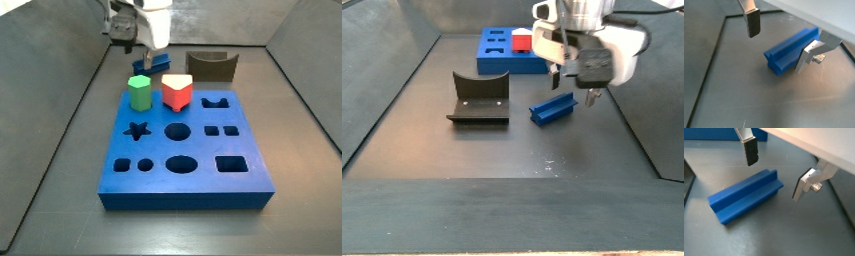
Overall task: Pick up the star object. Move up. Place the star object on the fixture. Regrasp the star object. Move to above the board. Insert the star object.
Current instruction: Pick up the star object.
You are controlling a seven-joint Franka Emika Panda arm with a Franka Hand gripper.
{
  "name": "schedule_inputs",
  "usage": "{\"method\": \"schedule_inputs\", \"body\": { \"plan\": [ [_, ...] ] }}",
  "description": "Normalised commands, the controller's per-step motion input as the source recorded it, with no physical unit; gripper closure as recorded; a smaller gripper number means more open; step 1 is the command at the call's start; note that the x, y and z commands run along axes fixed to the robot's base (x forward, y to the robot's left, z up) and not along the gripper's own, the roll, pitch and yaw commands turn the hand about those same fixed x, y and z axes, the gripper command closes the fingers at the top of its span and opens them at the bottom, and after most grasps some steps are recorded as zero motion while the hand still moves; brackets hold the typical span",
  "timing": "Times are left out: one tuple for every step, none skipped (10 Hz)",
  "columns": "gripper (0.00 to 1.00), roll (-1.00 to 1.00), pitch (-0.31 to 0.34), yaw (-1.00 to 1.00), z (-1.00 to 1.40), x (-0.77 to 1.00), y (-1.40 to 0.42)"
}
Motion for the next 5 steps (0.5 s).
{"method": "schedule_inputs", "body": {
  "plan": [
    [0.00,-0.27,-0.011,-0.45,-0.24,0.23,-0.18],
    [0.00,-0.39,0.000,-0.17,-0.31,0.21,0.00],
    [0.00,-0.44,0.000,-0.12,-0.23,0.05,0.00],
    [0.00,-0.50,0.000,-0.14,-0.13,0.00,0.00],
    [0.00,-0.50,0.000,-0.09,-0.06,0.00,0.00]
  ]
}}
